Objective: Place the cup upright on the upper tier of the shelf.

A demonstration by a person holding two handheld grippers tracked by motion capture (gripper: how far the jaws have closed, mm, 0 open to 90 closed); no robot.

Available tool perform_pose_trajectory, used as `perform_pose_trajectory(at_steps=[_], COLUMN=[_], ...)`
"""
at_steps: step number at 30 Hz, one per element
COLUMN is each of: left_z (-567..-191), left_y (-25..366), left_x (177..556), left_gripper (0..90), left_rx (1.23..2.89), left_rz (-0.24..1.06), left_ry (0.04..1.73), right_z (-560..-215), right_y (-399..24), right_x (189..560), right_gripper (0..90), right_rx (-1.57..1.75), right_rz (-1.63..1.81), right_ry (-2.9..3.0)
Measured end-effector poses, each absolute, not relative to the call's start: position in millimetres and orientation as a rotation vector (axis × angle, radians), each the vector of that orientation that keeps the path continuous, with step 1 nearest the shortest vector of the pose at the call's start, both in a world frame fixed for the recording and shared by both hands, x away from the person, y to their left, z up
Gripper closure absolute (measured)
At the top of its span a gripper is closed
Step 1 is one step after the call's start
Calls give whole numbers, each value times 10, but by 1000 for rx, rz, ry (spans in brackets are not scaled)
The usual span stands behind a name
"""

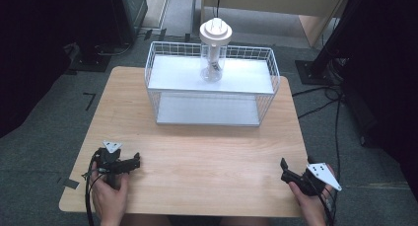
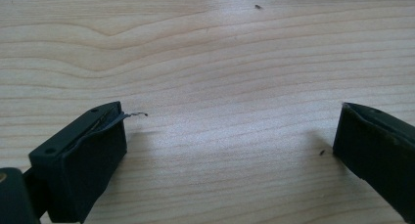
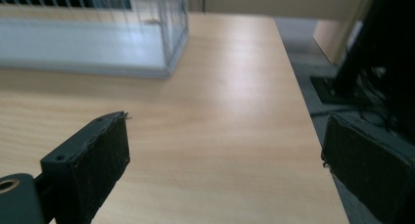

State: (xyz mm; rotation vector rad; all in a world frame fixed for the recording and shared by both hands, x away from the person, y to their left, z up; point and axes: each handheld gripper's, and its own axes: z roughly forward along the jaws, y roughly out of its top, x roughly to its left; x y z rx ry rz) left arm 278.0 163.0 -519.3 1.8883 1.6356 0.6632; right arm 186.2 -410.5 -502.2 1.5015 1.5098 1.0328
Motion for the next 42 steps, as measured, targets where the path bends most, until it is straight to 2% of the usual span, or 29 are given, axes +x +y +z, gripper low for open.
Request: perform_pose_trajectory(at_steps=[3, 7, 16, 22, 42], left_z=[-5193, -5193, -5193, -5194, -5195], left_y=[1630, 1630, 1630, 1629, 1631], left_x=[2780, 2780, 2779, 2779, 2776], left_gripper=[0, 0, 0, 0, 0], left_rx=[1888, 1888, 1888, 1887, 1889], left_rz=[663, 663, 663, 662, 663], left_ry=[1635, 1636, 1635, 1636, 1634], right_z=[-5170, -5196, -5235, -5249, -5255], right_y=[-4116, -4103, -4057, -4020, -4019], right_x=[1885, 1948, 2044, 2085, 2122], right_gripper=[40, 79, 79, 120, 136], right_rx=[1561, 1603, 1636, 1632, 1658], right_rz=[971, 958, 857, 800, 829], right_ry=[1564, 1629, 1796, 1840, 1846])
